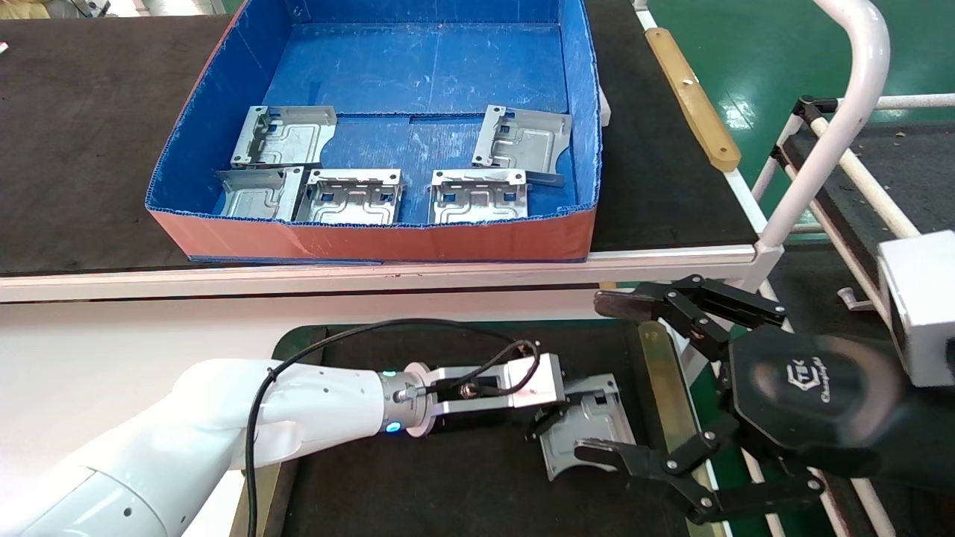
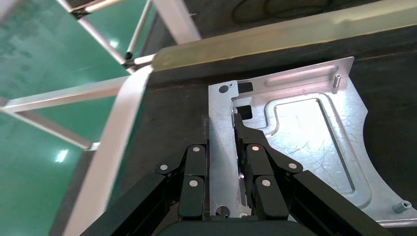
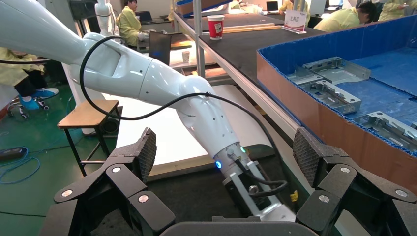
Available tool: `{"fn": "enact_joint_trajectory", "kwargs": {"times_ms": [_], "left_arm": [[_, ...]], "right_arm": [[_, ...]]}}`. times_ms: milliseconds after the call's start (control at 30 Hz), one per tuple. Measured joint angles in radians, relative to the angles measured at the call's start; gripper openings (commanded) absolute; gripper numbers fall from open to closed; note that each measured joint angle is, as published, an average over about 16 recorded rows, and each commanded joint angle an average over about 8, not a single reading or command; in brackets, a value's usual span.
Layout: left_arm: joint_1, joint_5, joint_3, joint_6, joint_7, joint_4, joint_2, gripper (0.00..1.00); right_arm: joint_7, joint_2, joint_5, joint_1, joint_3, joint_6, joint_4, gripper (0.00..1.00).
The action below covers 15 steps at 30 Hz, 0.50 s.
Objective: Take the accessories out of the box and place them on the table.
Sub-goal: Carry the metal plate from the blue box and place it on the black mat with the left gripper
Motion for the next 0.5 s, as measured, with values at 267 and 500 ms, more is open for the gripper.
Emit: {"fn": "enact_joint_trajectory", "kwargs": {"times_ms": [267,500], "left_arm": [[-0.008,-0.065,0.087,-0.102,0.007,-0.020,0.000,0.00],[-0.016,-0.123,0.149,-0.142,0.016,-0.036,-0.001,0.00]], "right_arm": [[0.000,0.000,0.000,0.000,0.000,0.000,0.000,1.00],[0.000,0.000,0.000,0.000,0.000,0.000,0.000,1.00]]}}
